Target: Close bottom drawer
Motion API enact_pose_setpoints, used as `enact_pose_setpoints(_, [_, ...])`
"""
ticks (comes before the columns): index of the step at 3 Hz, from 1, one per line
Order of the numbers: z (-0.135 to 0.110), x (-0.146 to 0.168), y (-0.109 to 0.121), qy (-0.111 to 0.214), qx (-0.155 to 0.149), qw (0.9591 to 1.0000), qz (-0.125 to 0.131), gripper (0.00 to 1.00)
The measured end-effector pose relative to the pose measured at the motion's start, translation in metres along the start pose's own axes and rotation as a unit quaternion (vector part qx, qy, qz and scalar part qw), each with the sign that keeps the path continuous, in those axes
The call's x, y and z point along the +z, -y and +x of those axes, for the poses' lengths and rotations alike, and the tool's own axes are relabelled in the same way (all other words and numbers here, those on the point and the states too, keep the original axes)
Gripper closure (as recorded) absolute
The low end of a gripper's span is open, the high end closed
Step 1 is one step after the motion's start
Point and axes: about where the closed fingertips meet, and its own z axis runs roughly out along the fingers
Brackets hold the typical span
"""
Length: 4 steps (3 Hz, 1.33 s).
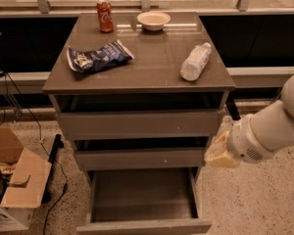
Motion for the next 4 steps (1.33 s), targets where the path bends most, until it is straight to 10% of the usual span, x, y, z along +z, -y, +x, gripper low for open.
enact_pose_setpoints(2, [0.093,0.161,-0.003,0.022,0.134,0.9869,-0.087,1.00])
enact_pose_setpoints(4, [0.105,0.183,-0.005,0.013,0.137,0.9856,-0.098,1.00])
